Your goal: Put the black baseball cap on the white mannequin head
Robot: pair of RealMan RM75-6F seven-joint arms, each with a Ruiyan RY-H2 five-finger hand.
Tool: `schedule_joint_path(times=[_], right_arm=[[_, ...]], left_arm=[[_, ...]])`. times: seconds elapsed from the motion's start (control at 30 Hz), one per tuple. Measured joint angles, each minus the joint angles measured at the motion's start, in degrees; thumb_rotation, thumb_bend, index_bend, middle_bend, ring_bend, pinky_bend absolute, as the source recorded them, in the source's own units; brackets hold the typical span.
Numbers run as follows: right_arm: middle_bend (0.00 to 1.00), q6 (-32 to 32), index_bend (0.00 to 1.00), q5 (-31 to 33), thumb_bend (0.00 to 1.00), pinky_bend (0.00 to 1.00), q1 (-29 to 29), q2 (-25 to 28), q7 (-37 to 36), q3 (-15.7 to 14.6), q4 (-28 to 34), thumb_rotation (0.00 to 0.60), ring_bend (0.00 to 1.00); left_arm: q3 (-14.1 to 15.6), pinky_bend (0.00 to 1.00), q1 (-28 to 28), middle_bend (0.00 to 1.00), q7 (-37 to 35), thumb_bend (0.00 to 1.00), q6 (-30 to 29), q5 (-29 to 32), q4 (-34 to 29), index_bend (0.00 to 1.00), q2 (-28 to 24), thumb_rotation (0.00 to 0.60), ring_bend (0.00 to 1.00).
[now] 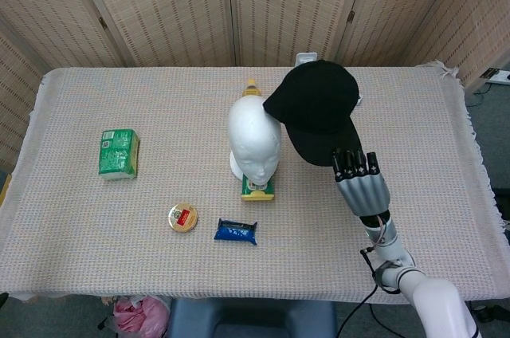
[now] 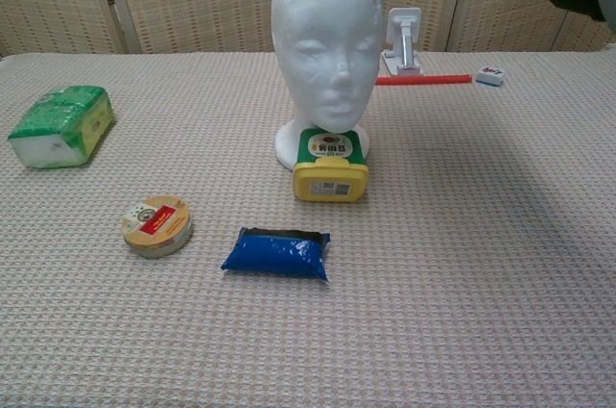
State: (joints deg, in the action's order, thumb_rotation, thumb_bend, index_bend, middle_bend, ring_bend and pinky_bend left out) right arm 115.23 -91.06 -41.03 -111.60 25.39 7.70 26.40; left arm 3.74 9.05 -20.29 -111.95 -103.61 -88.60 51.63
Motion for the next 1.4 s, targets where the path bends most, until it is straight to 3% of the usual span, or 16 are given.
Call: schedule_joint_path(times=[0.23,0.43,0.8,1.17,1.4], right_arm=[[0.82,-1.85,0.93,-3.00,0.57,0.89,-4.11,2.39,11.89,0.50,12.86,0.600,0.75],[0.82,-5.32,0.93,-5.71,0.57,0.90,-6.49,3.15,20.10,0.98,19.50,0.600,0.75],[0.82,-10.13,0.93,-9.39,0.56,0.90,-7.69,-0.61,27.49,0.45,20.95,0.600,0.76],[0.81,-9.04,0.93,-12.80,0.56,0.91,-3.14,-2.02,32.39,-1.83,23.72,0.600,0.76],[0.81,-10.01,0.93,-11.89,0.56,0.92,-1.19,-3.17,32.83,-0.58,22.63,0.600,0.76]], left_arm=[[0.12,0.13,0.14,0.00,-0.72,0.22,-0.48,-0.34,0.29,0.00,-0.09,0.600,0.00],[0.22,0.13,0.36,0.00,-2.17,0.22,-1.26,-0.53,0.91,0.00,-0.24,0.600,0.00],[0.24,0.13,1.12,0.00,-6.51,0.22,-4.00,-0.72,3.18,0.00,-0.42,0.600,0.00],[0.38,0.13,1.61,0.00,-7.75,0.22,-5.73,-1.59,4.72,0.00,-0.17,0.600,0.00],[0.49,0.13,1.57,0.00,-7.73,0.22,-5.79,-1.89,4.74,0.00,-0.18,0.600,0.00]])
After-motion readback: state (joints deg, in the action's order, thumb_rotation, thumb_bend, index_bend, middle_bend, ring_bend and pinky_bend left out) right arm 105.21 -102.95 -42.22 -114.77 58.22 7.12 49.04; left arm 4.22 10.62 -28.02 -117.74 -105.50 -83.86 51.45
